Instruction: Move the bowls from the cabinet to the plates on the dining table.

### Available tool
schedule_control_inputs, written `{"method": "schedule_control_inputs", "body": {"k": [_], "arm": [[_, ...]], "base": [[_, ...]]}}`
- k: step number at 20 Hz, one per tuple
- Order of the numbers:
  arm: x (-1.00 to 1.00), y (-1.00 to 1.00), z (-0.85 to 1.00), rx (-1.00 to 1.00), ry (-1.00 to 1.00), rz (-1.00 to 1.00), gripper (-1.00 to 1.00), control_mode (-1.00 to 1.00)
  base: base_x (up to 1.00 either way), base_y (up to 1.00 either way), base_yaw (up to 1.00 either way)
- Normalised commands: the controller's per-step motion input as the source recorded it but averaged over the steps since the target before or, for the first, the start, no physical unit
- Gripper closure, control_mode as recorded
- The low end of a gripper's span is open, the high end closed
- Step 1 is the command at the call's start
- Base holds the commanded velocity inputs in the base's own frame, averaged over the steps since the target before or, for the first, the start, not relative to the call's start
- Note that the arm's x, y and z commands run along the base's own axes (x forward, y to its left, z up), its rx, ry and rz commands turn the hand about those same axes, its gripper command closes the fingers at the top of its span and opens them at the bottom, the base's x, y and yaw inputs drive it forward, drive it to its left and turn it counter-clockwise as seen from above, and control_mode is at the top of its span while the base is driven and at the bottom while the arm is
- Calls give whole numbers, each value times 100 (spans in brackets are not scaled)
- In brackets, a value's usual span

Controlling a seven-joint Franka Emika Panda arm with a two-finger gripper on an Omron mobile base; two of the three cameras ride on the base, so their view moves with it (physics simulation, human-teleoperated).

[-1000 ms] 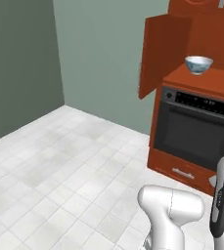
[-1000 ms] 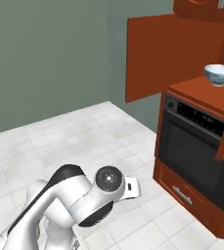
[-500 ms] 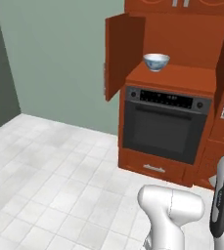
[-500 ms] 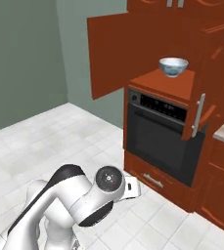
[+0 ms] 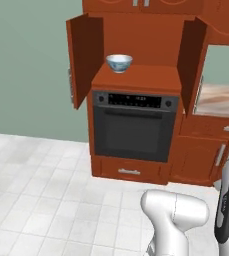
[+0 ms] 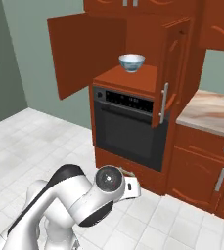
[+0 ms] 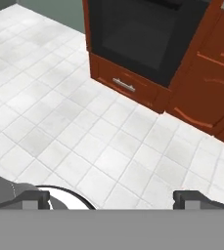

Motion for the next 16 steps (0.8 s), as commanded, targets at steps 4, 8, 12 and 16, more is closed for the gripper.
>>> {"method": "schedule_control_inputs", "body": {"k": [4, 8, 12, 16], "arm": [[0, 0, 0, 0, 0, 0, -100, 100], [0, 0, 0, 0, 0, 0, -100, 100], [0, 0, 0, 0, 0, 0, -100, 100], [0, 0, 0, 0, 0, 0, -100, 100]], "base": [[-2, -2, -34], [-9, 8, -6], [-1, 67, 0], [0, 94, -1]]}}
